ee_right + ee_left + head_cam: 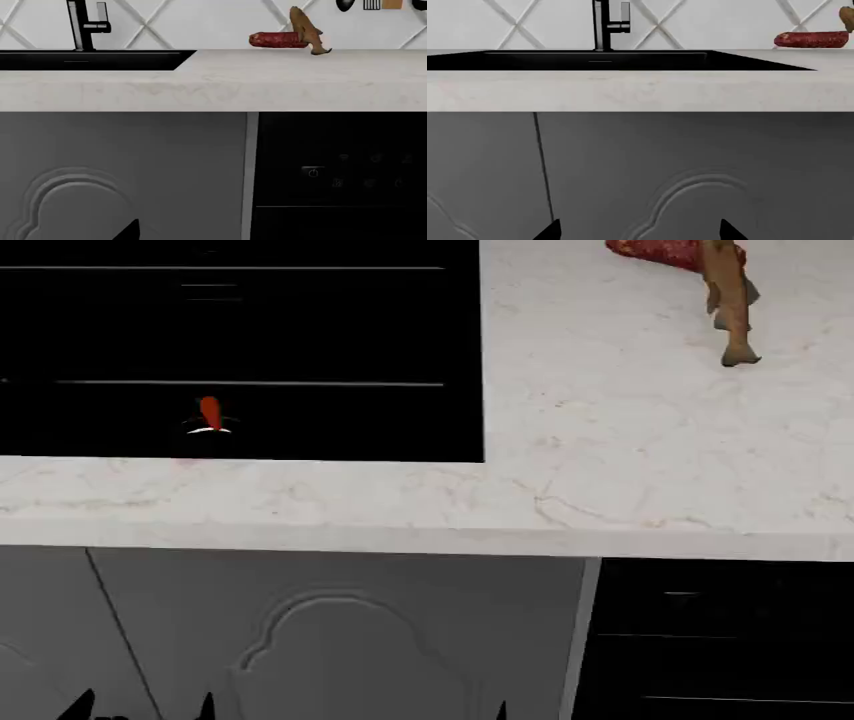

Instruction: Pick the fish from the counter and place it in the sink

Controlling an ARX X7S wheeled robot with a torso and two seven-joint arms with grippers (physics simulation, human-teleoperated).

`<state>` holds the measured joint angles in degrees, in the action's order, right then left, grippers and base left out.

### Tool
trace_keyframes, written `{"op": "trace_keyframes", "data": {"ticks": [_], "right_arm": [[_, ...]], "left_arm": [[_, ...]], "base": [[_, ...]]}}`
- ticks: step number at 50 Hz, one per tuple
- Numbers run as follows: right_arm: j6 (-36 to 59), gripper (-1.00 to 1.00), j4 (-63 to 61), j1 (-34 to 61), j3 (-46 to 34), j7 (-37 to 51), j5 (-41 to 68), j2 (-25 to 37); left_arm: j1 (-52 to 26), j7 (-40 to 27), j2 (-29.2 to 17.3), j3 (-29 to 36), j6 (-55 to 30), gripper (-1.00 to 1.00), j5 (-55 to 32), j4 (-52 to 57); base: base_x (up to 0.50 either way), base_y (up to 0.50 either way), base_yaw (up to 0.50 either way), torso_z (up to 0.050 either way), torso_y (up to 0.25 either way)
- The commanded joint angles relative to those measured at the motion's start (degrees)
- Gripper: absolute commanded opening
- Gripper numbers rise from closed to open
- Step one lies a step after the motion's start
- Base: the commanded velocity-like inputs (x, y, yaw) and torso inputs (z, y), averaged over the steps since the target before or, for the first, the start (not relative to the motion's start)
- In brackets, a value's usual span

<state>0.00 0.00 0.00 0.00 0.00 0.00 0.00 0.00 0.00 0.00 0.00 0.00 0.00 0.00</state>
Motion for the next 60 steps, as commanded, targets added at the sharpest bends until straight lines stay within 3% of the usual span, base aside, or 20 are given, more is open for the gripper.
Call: {"op": "trace_keyframes", "data": {"ticks": [1,33,40,41,51,55,60], "right_arm": [[-0.22,1.00,0.28,0.13,-2.24,2.23,1.85,1.84],[-0.49,1.00,-1.97,-0.44,-5.93,5.61,4.18,4.76],[-0.49,1.00,-1.97,-0.44,-5.93,5.61,4.18,4.76],[-0.29,1.00,-2.22,-0.73,-3.89,3.53,2.45,2.98],[0.71,1.00,-3.12,-1.23,-5.38,4.69,2.33,4.15],[2.52,1.00,-7.38,-2.00,-5.13,5.39,2.83,4.70],[10.73,1.00,-17.70,-2.28,-4.16,6.37,4.11,6.02]], "left_arm": [[-0.02,-1.76,-1.48,1.76,0.02,1.00,-1.48,0.01],[0.56,-4.14,-5.12,5.29,0.76,1.00,-4.13,1.65],[0.56,-4.14,-5.12,5.29,0.76,1.00,-4.13,1.65],[0.77,-1.49,-2.74,2.62,0.40,1.00,-1.03,1.80],[0.84,-3.18,-3.59,3.44,-1.26,1.00,-2.09,3.14],[0.99,-3.82,-3.84,3.71,-5.23,1.00,-2.72,6.95],[-0.75,-3.83,-4.42,4.01,-16.40,1.00,-4.54,13.72]], "base": [[0.00,0.00,0.00,0.000,0.000],[0.00,0.00,0.00,0.000,0.000],[0.00,0.00,0.00,0.000,0.000],[0.00,0.00,0.00,0.000,0.000],[0.00,0.00,0.00,0.000,0.000],[0.00,0.00,0.00,0.000,0.000],[0.00,0.00,0.00,0.000,0.000]]}}
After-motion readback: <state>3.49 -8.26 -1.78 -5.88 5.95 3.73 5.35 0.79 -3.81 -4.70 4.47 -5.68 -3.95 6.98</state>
